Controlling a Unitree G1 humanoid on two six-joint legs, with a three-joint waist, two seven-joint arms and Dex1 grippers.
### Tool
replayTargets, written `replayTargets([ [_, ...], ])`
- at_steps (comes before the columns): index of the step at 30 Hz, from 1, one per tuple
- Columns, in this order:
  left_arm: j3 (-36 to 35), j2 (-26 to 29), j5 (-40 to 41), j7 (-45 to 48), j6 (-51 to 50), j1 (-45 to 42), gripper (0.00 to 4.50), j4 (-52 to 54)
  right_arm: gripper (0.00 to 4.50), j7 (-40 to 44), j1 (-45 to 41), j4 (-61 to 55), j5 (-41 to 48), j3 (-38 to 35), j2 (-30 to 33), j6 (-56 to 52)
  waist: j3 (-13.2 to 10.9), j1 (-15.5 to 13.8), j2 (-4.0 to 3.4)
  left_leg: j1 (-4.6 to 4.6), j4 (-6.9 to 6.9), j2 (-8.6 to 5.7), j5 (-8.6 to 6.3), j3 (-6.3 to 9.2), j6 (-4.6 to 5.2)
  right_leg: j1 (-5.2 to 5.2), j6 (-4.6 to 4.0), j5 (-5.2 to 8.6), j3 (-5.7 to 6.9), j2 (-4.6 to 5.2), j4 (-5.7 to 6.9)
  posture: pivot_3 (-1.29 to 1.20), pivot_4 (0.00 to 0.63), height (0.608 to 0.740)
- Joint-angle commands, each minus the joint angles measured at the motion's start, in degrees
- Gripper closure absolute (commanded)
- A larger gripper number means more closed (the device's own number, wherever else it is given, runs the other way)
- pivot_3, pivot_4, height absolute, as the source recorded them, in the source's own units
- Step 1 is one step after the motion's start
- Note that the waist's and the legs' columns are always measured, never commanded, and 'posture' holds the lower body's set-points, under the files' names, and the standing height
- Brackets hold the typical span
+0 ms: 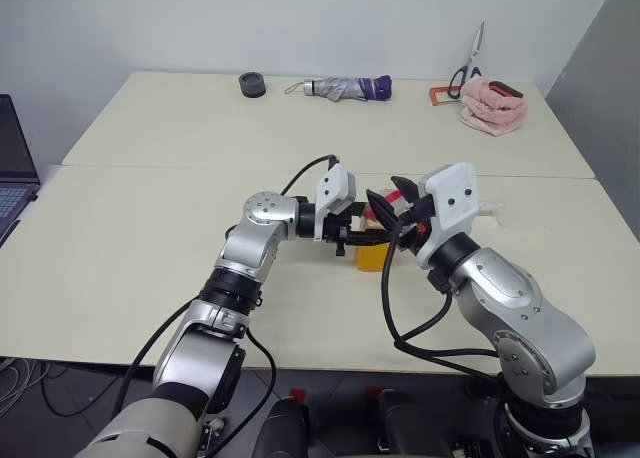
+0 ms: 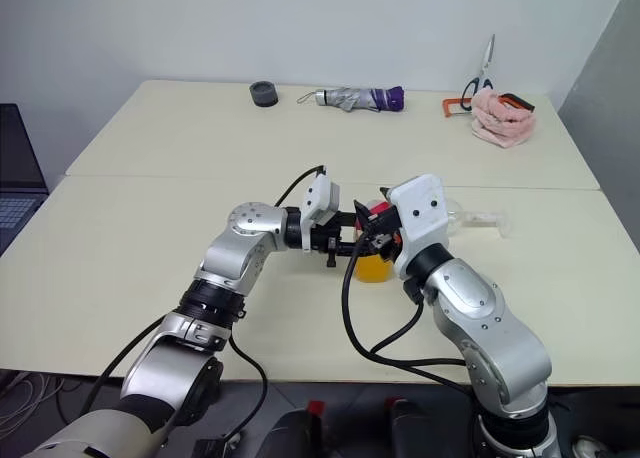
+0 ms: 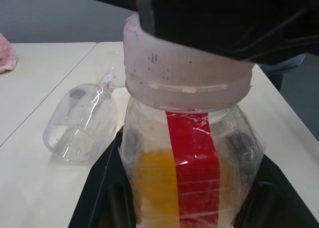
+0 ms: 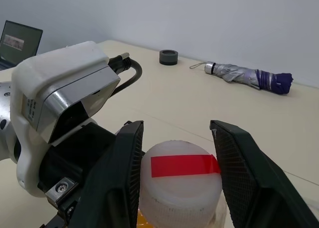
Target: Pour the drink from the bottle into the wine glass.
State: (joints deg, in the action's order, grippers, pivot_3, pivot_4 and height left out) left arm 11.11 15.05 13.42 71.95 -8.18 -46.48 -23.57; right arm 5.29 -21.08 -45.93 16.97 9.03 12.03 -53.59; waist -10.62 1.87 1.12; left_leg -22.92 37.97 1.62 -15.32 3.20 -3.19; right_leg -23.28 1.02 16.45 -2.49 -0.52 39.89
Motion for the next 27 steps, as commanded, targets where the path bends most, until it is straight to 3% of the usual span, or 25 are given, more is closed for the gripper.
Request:
replayTargets([
  [1, -1.52, -0.46, 1.52, -0.35, 1.72, -2.11, 2.71, 2.0, 1.66, 0.4, 0.71, -0.03, 0.52, -0.02, -0.82, -0.07, 0.0, 0.0, 0.0, 0.0, 0.0, 0.0, 0.0, 0.0, 0.0, 0.0, 0.0, 0.0, 0.0, 0.0, 0.0, 0.0, 0.15, 0.74],
  [5, -1.54, -0.53, 1.52, -0.45, 1.81, -2.1, 2.71, 1.92, 0.27, 0.03, 0.4, 0.18, -0.24, -0.15, -0.99, -0.11, 0.0, 0.0, 0.0, 0.0, 0.0, 0.0, 0.0, -0.01, 0.0, 0.0, 0.0, 0.0, -0.01, 0.0, 0.0, 0.0, 0.15, 0.74],
  [25, -1.46, -0.55, 1.52, -0.75, 2.03, -1.76, 2.71, 1.88, 0.24, -0.47, 0.72, 1.75, -1.7, -1.3, -2.47, 5.38, 0.0, 0.0, 0.0, 0.0, 0.0, 0.0, 0.0, 0.0, 0.0, 0.0, 0.0, 0.0, 0.0, 0.0, 0.0, 0.0, 0.15, 0.74],
  [27, -1.42, -0.57, 1.5, -0.78, 2.02, -1.74, 2.71, 1.91, 0.62, -0.32, 0.75, 1.97, -1.83, -1.3, -2.39, 5.79, 0.0, 0.0, 0.0, 0.0, 0.0, 0.0, 0.0, 0.0, 0.0, 0.0, 0.0, 0.0, 0.0, 0.0, 0.0, 0.0, 0.15, 0.74],
])
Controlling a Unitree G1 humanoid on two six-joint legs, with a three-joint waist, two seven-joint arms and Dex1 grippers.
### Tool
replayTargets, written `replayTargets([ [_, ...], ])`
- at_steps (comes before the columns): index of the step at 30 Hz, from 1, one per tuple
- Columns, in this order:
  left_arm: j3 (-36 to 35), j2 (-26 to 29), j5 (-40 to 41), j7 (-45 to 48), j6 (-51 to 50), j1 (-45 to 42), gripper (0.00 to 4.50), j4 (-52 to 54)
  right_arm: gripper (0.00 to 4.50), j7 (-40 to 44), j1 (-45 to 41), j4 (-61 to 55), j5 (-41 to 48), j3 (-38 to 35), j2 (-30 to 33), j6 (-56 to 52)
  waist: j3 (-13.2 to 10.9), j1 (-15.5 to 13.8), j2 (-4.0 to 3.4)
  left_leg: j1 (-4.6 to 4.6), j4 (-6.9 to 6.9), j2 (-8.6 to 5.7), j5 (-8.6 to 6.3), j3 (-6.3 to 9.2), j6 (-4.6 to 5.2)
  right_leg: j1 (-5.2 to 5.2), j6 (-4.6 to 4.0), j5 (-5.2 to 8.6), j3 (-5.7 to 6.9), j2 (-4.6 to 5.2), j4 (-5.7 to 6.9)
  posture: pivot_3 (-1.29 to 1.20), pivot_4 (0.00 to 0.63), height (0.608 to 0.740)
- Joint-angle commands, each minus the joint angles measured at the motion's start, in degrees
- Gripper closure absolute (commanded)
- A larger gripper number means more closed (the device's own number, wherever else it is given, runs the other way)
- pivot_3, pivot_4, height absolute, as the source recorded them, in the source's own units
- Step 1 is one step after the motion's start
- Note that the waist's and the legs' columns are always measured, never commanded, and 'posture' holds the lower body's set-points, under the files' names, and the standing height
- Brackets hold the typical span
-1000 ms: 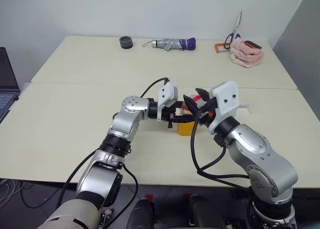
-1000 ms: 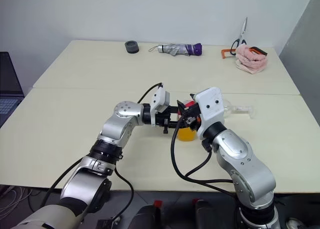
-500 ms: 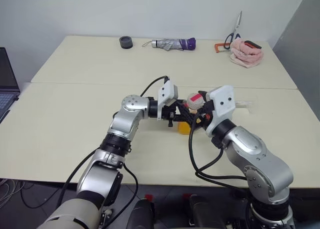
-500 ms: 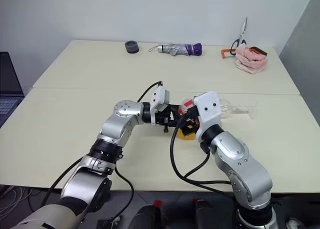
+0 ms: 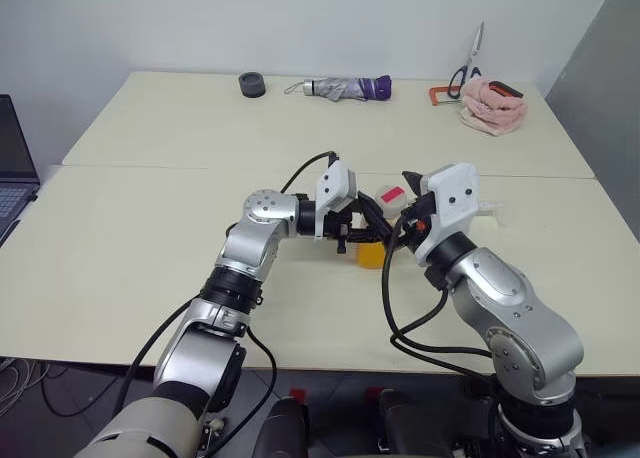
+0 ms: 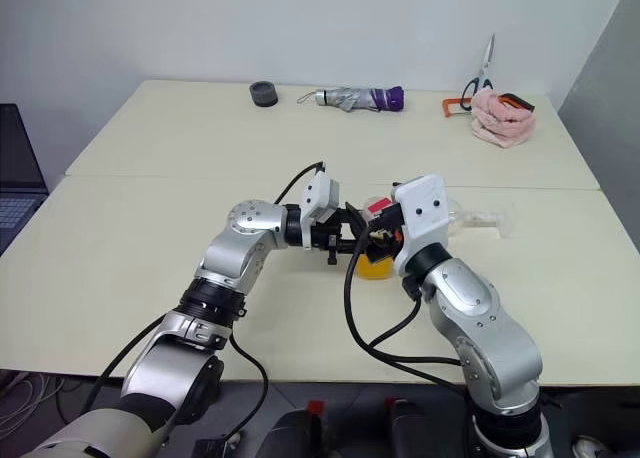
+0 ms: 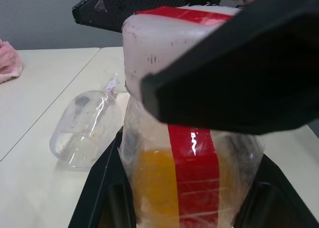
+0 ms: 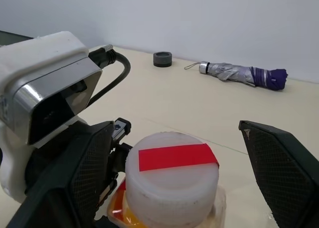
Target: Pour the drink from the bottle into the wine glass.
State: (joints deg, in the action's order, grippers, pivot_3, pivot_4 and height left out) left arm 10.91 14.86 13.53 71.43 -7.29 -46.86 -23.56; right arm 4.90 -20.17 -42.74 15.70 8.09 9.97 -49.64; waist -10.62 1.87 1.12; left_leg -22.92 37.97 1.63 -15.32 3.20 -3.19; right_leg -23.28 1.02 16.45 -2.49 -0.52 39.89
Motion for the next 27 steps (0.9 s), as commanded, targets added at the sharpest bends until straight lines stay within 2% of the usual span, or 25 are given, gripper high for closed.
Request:
replayTargets([
  [1, -1.25, -0.36, 1.4, -0.22, 1.16, -1.36, 2.71, 1.84, 0.86, 0.03, -0.22, -1.05, -0.67, -0.28, -0.39, 2.15, 0.0, 0.0, 0.0, 0.0, 0.0, 0.0, 0.0, 0.0, 0.0, 0.0, 0.0, 0.0, 0.0, 0.0, 0.0, 0.0, 0.15, 0.74],
  [6, -1.24, -0.3, 1.42, -0.14, 1.12, -1.4, 2.71, 1.77, 2.62, 0.95, -0.2, -0.83, -0.76, 0.13, 0.06, 2.81, 0.0, 0.0, 0.0, 0.0, 0.0, 0.0, 0.0, 0.0, 0.0, 0.0, 0.0, 0.0, 0.0, 0.0, 0.0, 0.0, 0.15, 0.74],
  [11, -1.13, -0.15, 1.64, 0.29, 0.86, -1.65, 2.71, 1.84, 2.61, 7.82, -0.01, 0.57, 1.85, 0.43, 2.64, 6.44, 0.0, 0.0, 0.0, 0.0, 0.0, 0.0, 0.0, 0.0, 0.0, 0.0, 0.0, 0.0, 0.0, 0.0, 0.0, 0.0, 0.15, 0.74],
  [14, -0.93, 0.11, 2.26, 1.83, 0.42, -2.02, 2.72, 2.06, 2.61, 21.27, -0.63, 5.43, 7.1, -2.57, 8.03, 13.63, 0.0, 0.0, 0.0, 0.0, 0.0, -0.02, 0.0, -0.01, 0.0, 0.01, 0.0, 0.0, 0.0, 0.0, -0.01, 0.0, 0.15, 0.74],
  [18, -0.72, 0.65, 3.46, 4.6, -0.62, -2.32, 2.72, 3.32, 2.61, 35.34, -5.83, 15.85, 12.69, -6.23, 15.42, 16.14, 0.0, 0.14, 0.0, 0.03, 0.0, -0.02, -0.01, -0.02, 0.01, 0.01, 0.0, 0.0, 0.0, -0.01, -0.01, 0.0, 0.15, 0.74],
  [25, -1.09, 1.18, 3.53, 5.58, -0.77, -2.43, 2.72, 3.7, 2.61, 43.45, -9.15, 22.83, 16.36, -7.04, 20.65, 15.51, -0.01, 0.01, -0.01, 0.01, -0.01, 0.02, -0.01, -0.01, 0.02, 0.01, -0.02, 0.0, 0.01, -0.04, -0.01, 0.0, 0.15, 0.74],
  [27, -1.28, 1.31, 3.47, 5.38, -0.82, -2.25, 2.72, 3.86, 1.85, 41.99, -8.97, 22.83, 16.84, -8.38, 20.27, 15.35, -0.01, -0.03, 0.0, 0.01, -0.01, 0.0, -0.01, -0.01, 0.02, 0.01, -0.02, 0.0, 0.01, -0.02, -0.01, 0.0, 0.15, 0.74],
])
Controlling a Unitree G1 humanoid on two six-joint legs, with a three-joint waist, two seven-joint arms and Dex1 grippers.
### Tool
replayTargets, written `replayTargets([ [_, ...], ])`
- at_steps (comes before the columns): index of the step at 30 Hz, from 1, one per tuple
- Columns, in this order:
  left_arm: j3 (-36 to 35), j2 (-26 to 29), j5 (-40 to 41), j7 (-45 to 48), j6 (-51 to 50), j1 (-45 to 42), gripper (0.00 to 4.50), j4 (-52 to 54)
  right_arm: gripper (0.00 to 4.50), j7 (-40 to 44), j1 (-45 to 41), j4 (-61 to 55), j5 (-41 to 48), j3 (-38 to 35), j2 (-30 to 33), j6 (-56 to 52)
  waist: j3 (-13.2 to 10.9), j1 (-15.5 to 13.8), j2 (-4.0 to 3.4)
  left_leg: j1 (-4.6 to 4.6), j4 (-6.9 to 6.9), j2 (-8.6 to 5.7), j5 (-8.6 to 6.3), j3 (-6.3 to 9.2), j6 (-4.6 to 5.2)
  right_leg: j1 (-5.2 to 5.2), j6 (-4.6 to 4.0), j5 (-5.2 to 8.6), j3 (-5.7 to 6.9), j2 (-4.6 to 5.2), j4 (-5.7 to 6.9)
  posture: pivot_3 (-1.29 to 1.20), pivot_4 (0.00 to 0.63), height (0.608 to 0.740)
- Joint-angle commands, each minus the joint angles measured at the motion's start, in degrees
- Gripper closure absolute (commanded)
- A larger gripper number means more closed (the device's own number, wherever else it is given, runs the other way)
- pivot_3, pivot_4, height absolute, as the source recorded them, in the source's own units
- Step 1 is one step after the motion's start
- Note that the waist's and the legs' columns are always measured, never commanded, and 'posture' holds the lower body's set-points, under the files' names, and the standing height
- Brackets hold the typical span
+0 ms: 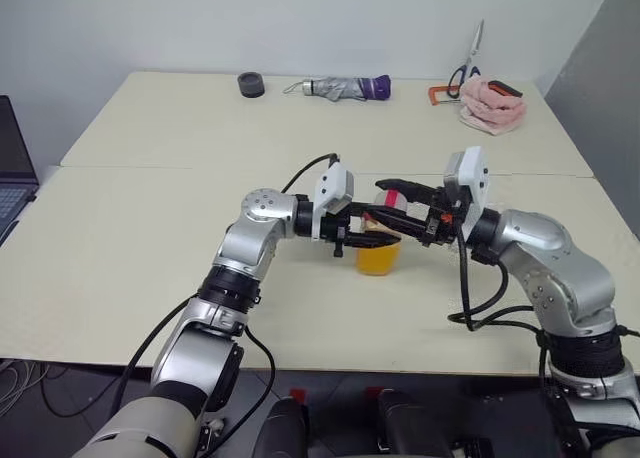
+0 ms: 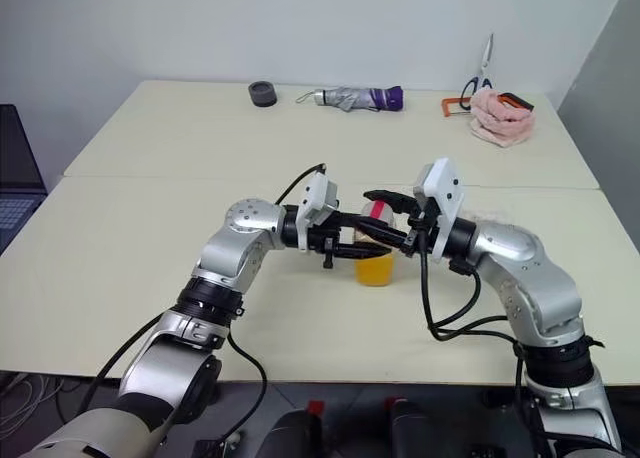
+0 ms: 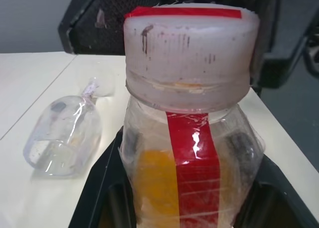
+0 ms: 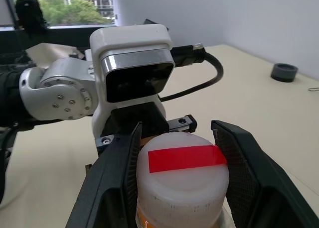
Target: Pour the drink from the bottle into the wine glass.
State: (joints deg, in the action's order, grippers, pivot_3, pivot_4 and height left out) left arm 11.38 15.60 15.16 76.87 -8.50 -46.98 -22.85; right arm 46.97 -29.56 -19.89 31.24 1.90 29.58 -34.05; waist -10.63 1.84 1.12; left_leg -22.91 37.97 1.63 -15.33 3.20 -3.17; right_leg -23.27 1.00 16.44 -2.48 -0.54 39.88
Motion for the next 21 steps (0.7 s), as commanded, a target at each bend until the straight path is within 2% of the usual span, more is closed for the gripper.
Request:
replayTargets([
  [1, -1.83, 0.62, 1.79, -0.24, 0.38, -2.03, 2.72, 3.2, 1.59, -0.95, 0.68, -0.77, 1.73, -2.94, 0.39, -0.35, 0.0, 0.0, 0.0, 0.0, 0.0, 0.0, 0.0, 0.0, 0.0, 0.0, 0.0, 0.0, 0.0, 0.0, 0.0, 0.0, 0.15, 0.74],
  [5, -1.83, 0.74, 1.77, -0.55, 0.43, -1.64, 2.72, 3.42, 0.11, -3.21, 2.02, -5.33, 3.44, -4.66, 0.39, -1.19, 0.0, 0.0, 0.0, 0.0, 0.0, 0.0, 0.0, -0.01, 0.0, 0.0, 0.0, 0.0, -0.01, 0.01, 0.01, 0.0, 0.15, 0.74],
  [9, -1.76, 0.58, 1.72, -0.94, 0.61, -1.44, 2.72, 3.38, 0.09, -6.79, 4.6, -12.39, 5.2, -5.97, 0.77, -3.34, 0.0, -0.02, 0.0, -0.01, 0.0, 0.0, 0.0, 0.01, 0.0, 0.0, 0.0, 0.0, 0.0, 0.01, 0.0, 0.0, 0.15, 0.74],
  [13, -1.63, 0.37, 1.68, -1.21, 0.87, -1.45, 2.72, 3.07, 0.09, -11.36, 7.66, -18.7, 2.74, -4.63, 1.39, -3.76, 0.0, -0.03, 0.0, -0.01, 0.01, 0.0, 0.0, 0.01, -0.01, 0.0, 0.01, 0.0, 0.0, 0.01, 0.0, 0.0, 0.15, 0.74],
  [18, -1.52, 0.12, 1.59, -1.12, 1.26, -1.59, 2.72, 2.48, 0.09, -19.28, 7.46, -19.99, -7.75, 0.73, -0.36, 0.1, 0.0, 0.07, 0.0, 0.02, 0.01, 0.0, 0.01, 0.0, -0.01, 0.0, 0.01, 0.01, -0.01, -0.01, 0.03, 0.0, 0.15, 0.74],
  [21, -1.37, -0.11, 1.46, -1.0, 1.55, -1.71, 2.72, 2.14, 0.09, -20.74, 7.01, -19.1, -9.6, 1.52, -1.85, 1.1, 0.0, 0.02, 0.0, 0.01, 0.02, 0.0, 0.01, -0.01, -0.02, 0.0, 0.01, 0.01, -0.02, -0.02, 0.03, 0.0, 0.15, 0.74],
])
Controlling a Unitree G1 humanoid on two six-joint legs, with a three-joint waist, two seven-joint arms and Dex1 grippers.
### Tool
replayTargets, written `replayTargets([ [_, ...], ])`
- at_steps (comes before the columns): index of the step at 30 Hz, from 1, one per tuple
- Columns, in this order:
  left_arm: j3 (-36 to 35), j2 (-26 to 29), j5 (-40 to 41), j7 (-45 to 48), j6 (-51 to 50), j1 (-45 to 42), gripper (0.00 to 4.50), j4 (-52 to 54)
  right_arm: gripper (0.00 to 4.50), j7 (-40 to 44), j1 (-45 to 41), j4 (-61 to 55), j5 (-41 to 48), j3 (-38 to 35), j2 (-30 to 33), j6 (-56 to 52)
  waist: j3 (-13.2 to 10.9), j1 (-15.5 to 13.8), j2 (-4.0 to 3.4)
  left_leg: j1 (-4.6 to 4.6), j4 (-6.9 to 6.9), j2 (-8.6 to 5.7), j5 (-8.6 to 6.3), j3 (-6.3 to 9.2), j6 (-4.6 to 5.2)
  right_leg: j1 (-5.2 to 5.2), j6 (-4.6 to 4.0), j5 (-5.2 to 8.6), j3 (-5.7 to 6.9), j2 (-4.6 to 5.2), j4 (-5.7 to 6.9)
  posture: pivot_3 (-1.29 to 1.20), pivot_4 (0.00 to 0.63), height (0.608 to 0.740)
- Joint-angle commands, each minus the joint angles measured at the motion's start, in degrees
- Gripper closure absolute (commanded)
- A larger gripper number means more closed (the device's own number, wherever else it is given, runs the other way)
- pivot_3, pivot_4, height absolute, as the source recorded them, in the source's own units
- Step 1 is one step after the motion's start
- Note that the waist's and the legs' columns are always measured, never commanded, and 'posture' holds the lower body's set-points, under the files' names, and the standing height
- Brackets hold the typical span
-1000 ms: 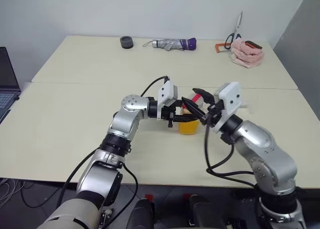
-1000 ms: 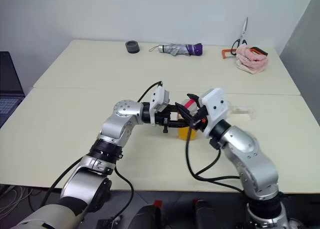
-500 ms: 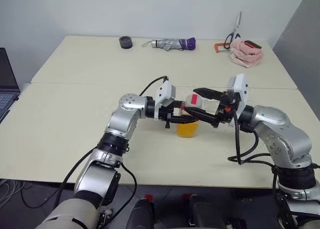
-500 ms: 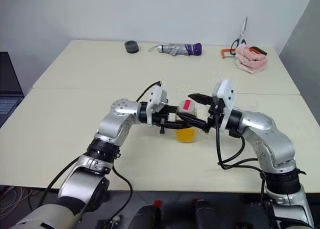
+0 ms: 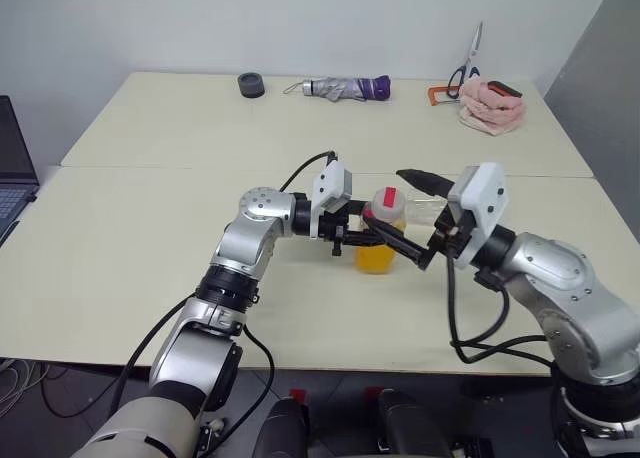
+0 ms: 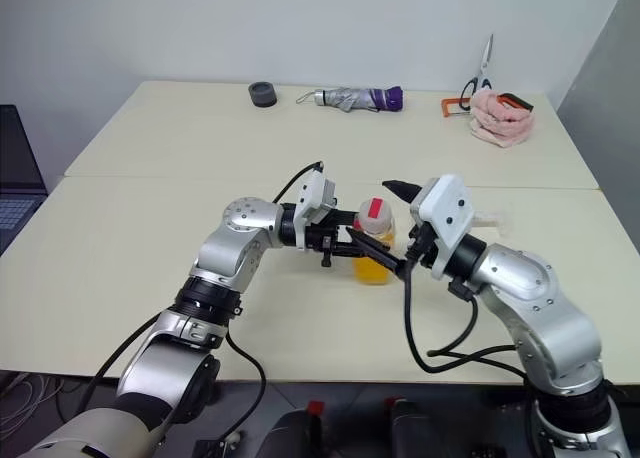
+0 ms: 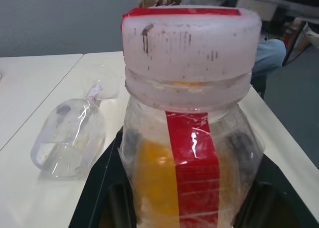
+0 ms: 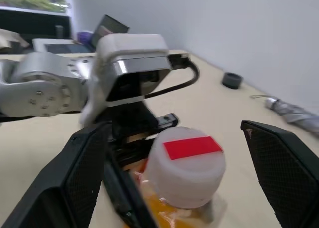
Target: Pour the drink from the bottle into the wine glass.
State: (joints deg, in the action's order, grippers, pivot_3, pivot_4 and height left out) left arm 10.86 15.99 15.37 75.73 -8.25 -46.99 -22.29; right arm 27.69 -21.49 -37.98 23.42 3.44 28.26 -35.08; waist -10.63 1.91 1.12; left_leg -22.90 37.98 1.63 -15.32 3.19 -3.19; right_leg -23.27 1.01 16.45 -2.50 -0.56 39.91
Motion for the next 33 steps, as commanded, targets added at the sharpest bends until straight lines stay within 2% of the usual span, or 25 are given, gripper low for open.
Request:
replayTargets([
  [1, -0.81, -0.59, 1.23, 0.12, 1.29, -1.74, 2.72, 1.56, 0.09, -1.55, -0.95, -0.89, -2.09, -0.01, -0.68, 2.18, 0.0, -0.09, 0.0, 0.0, 0.0, 0.0, 0.0, 0.0, 0.0, 0.0, 0.0, 0.0, 0.0, 0.01, 0.0, 0.0, 0.15, 0.74],
  [22, -0.92, -0.32, 1.01, 0.14, 1.64, -1.49, 2.72, 1.49, 0.09, -2.6, 2.01, -1.61, -0.93, -5.71, 0.07, 0.19, 0.0, -0.09, 0.0, -0.01, 0.0, -0.01, 0.0, 0.01, 0.0, 0.0, -0.01, 0.0, 0.0, 0.02, -0.01, 0.0, 0.15, 0.74],
  [33, -0.9, -0.41, 0.88, 0.16, 2.0, -1.68, 2.72, 0.91, 0.09, -2.53, 2.84, -3.1, 1.21, -6.27, 1.06, -1.39, 0.0, -0.1, 0.0, -0.01, 0.0, -0.01, 0.0, 0.0, 0.0, 0.0, -0.01, -0.01, 0.0, 0.02, -0.01, 0.0, 0.15, 0.74],
])
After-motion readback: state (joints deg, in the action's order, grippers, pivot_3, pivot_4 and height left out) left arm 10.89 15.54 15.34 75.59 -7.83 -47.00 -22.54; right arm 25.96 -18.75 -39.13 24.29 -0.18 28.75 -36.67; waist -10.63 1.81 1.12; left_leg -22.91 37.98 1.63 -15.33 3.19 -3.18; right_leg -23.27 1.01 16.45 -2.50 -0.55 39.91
